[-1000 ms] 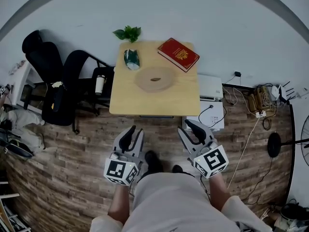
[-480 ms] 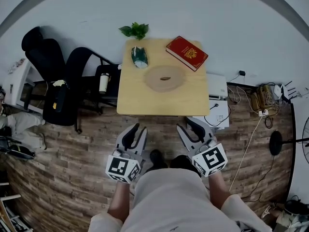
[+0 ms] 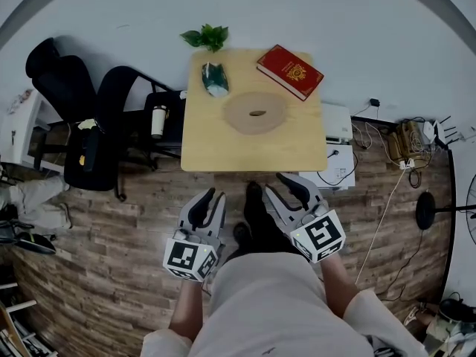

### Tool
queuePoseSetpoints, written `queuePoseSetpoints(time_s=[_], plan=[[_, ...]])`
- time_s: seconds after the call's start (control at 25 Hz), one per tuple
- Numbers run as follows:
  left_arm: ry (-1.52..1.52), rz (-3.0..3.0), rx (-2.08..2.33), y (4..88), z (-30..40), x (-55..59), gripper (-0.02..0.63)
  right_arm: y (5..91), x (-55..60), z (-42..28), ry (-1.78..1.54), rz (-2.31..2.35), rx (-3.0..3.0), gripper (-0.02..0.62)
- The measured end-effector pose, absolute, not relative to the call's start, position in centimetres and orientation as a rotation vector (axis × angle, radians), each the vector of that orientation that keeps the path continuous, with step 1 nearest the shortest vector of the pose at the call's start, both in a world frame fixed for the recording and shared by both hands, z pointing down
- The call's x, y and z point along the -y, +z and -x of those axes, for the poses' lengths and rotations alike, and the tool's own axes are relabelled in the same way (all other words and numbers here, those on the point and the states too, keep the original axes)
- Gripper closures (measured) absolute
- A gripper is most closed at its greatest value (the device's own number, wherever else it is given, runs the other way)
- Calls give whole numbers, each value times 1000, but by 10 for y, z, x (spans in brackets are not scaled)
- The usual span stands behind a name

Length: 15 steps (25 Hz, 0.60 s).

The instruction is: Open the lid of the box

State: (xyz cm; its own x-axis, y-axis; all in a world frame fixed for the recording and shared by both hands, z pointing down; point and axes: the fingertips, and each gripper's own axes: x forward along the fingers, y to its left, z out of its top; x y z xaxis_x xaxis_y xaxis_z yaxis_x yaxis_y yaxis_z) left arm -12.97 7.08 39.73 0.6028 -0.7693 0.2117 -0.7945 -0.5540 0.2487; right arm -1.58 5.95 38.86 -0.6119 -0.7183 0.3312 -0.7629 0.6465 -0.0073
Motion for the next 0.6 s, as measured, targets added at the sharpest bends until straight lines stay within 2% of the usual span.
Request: queuePoseSetpoints(time_s=[0.6], plan=[[180,-2462,1286,422,149,-9,526,441,22,56,259,-1076,2514,485]])
